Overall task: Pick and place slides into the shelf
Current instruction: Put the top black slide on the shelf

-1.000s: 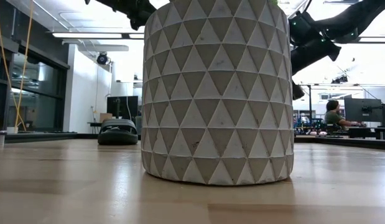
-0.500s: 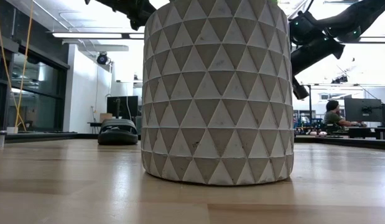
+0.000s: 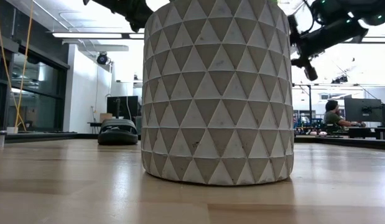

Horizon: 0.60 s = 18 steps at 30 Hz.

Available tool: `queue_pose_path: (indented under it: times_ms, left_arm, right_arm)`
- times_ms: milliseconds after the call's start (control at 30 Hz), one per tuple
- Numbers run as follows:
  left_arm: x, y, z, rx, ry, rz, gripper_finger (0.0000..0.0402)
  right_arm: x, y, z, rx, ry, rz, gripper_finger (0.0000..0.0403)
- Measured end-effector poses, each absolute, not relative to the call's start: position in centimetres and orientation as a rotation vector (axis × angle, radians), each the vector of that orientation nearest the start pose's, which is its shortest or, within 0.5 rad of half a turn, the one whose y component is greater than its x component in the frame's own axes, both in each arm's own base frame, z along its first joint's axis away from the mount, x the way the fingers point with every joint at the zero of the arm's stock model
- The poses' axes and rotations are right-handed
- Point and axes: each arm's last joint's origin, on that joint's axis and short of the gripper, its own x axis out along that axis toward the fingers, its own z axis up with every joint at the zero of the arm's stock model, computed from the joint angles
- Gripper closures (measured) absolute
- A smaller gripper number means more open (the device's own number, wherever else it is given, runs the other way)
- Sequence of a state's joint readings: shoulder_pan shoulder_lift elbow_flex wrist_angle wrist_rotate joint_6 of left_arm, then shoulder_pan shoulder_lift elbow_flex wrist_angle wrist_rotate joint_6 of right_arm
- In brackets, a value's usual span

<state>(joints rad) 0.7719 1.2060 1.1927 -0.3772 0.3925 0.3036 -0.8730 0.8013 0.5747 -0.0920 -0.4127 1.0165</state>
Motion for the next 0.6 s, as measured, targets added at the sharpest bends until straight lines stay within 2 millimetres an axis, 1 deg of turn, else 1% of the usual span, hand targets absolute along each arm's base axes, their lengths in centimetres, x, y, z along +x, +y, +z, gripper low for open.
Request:
queue_pose_path:
  times_ms: [67,200,333,467,600]
  left_arm:
    - [19.2,17.2,36.7,0.084,0.424,0.326,0.0263]
    - [18.8,16.9,35.7,0.025,0.527,0.330,0.0263]
    - [17.8,16.9,34.7,-0.033,0.644,0.319,0.0263]
    - [16.0,17.9,34.1,-0.106,0.711,0.382,0.0263]
    - [13.8,19.6,33.8,-0.176,0.711,0.445,0.0263]
  right_arm:
    - [11.9,-12.3,26.8,1.187,0.016,-0.552,0.0286]
    - [11.3,-11.4,27.1,1.190,0.029,-0.548,0.0286]
    - [11.1,-11.1,27.0,1.175,0.038,-0.567,0.0286]
    - [11.0,-11.0,26.9,1.154,0.063,-0.573,0.0286]
    - [11.0,-11.0,26.7,1.116,0.088,-0.574,0.0286]
